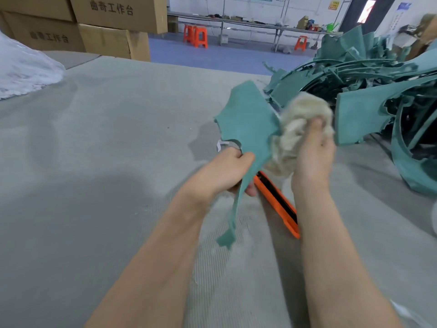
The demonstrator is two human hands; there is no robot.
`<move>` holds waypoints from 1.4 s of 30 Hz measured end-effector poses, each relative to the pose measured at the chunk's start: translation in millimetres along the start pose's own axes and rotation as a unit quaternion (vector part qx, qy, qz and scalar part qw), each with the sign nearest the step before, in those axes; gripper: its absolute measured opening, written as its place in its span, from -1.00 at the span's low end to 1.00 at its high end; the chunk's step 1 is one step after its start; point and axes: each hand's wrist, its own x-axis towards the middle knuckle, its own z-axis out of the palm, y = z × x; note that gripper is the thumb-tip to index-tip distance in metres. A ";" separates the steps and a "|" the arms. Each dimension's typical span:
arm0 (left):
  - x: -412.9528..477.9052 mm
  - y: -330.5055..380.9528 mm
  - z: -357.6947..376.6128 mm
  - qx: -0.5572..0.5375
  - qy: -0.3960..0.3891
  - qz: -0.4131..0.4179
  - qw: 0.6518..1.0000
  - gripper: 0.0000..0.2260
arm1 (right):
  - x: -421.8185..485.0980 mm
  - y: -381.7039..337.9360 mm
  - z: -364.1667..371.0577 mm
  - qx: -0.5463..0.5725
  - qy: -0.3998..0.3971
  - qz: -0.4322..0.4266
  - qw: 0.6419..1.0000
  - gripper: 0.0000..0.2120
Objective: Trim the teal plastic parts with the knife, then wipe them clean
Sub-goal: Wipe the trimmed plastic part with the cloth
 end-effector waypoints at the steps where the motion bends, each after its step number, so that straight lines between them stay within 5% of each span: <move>1: 0.7 -1.1 -1.2 -0.012 -0.005 -0.003 1.000 -0.72 | -6.6 1.3 3.6 -0.065 -0.078 -0.025 0.995 -0.62; 4: -0.4 0.8 -4.6 -0.034 -0.018 0.008 0.999 -0.73 | -23.7 6.1 16.2 -0.266 -0.212 -0.152 0.928 -0.63; 7: -7.6 6.4 -8.3 -0.009 -0.052 0.035 0.998 -0.74 | -15.4 7.5 13.5 -0.241 -0.125 -0.168 0.948 -0.61; 10: -15.0 10.1 -8.4 0.065 -0.108 0.049 0.991 -0.73 | 5.0 7.9 -2.9 -0.192 0.008 -0.077 0.978 -0.66; 12: -15.1 10.9 -10.4 0.069 -0.122 0.052 0.989 -0.72 | 16.7 10.8 -9.2 -0.184 0.027 -0.007 0.983 -0.84; 17: -6.5 6.4 -26.5 -0.146 -0.089 0.055 0.984 -0.65 | 24.0 12.7 -9.7 -0.091 0.039 0.088 0.991 -0.74; 19: -3.8 3.4 -29.0 -0.245 -0.105 0.082 0.960 -0.80 | 23.6 14.3 -11.1 -0.022 0.070 0.151 0.986 -0.76; 22: -1.5 2.3 -14.2 -0.200 -0.125 0.112 0.965 -0.64 | 18.0 10.0 -7.7 0.027 0.087 0.208 0.974 -0.76; 25: 7.8 2.3 9.8 -0.183 0.026 0.141 0.973 -0.70 | 3.0 5.8 6.0 -0.066 -0.004 0.145 0.987 -0.76; 27: 12.7 3.7 11.3 -0.348 0.161 0.115 0.917 -0.91 | -8.3 6.5 13.0 -0.147 -0.071 0.069 0.984 -0.78; 29: 16.9 -0.2 1.1 -0.432 0.224 0.108 0.867 -0.86 | -12.0 4.8 11.9 -0.195 -0.078 0.011 0.978 -0.84; 31: 20.0 -7.7 -11.2 -0.425 0.223 0.105 0.871 -0.83 | -8.1 0.4 5.4 -0.191 -0.033 -0.009 0.981 -0.97; 33: 19.2 -11.8 -18.3 -0.396 0.186 0.089 0.895 -0.84 | -6.6 -7.0 -1.0 -0.125 -0.001 -0.030 0.992 -0.75; 36: 16.2 -11.4 -15.2 -0.344 0.128 0.049 0.929 -0.87 | -23.5 -18.8 6.3 -0.072 -0.069 -0.130 0.987 -0.55; 40: 15.3 -6.8 -11.9 -0.341 0.078 0.054 0.935 -0.85 | -43.0 -13.3 25.7 -0.276 -0.231 -0.256 0.897 -0.60; 42: 15.7 -6.8 -13.7 -0.338 0.101 0.062 0.934 -0.80 | -46.2 -4.9 30.3 -0.370 -0.260 -0.250 0.856 -0.55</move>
